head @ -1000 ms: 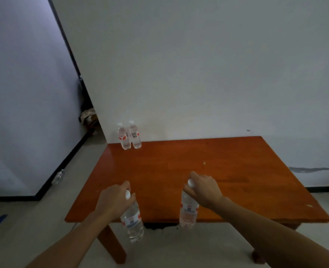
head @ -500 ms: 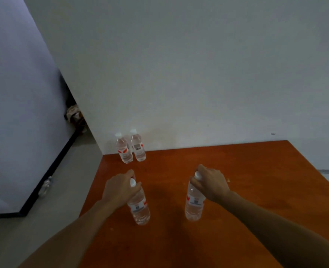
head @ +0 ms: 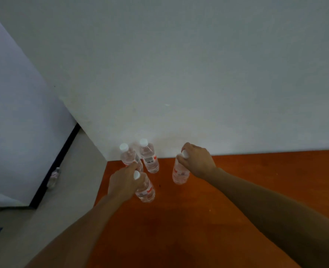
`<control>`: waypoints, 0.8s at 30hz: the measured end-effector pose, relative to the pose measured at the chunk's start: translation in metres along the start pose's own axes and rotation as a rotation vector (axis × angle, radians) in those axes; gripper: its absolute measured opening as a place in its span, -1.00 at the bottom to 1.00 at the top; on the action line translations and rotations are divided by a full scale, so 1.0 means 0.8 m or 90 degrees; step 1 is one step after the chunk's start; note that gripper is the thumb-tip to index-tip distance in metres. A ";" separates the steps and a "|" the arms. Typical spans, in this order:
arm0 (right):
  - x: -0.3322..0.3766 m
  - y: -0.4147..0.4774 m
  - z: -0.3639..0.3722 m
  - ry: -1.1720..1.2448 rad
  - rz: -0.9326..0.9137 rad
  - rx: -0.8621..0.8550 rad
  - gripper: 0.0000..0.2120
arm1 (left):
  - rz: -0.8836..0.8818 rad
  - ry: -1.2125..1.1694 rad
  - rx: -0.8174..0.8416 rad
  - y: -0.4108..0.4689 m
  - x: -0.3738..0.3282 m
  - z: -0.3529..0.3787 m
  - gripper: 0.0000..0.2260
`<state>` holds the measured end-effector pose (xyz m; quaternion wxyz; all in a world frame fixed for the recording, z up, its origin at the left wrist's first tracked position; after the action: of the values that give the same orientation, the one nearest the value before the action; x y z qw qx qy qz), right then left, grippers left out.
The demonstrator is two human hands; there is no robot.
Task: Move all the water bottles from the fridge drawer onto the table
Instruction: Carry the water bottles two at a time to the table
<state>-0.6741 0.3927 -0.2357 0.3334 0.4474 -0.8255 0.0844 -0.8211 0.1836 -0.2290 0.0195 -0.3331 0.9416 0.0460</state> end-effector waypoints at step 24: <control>0.024 0.060 0.069 -0.010 0.138 0.036 -0.51 | 0.099 -0.099 -0.109 0.107 0.049 0.001 -0.78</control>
<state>-0.7458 0.3834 -0.2582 0.3031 0.3652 -0.8690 0.1399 -0.9057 0.2253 -0.2259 0.0599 -0.2547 0.9529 0.1532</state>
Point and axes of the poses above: each hand's wrist, its own y-axis towards the middle knuckle, its own z-axis out of the palm, x = y × z, the point moved 3 cm from there along y, towards the middle knuckle, and after that the axes turned 13 degrees about y, right-handed, at the moved point
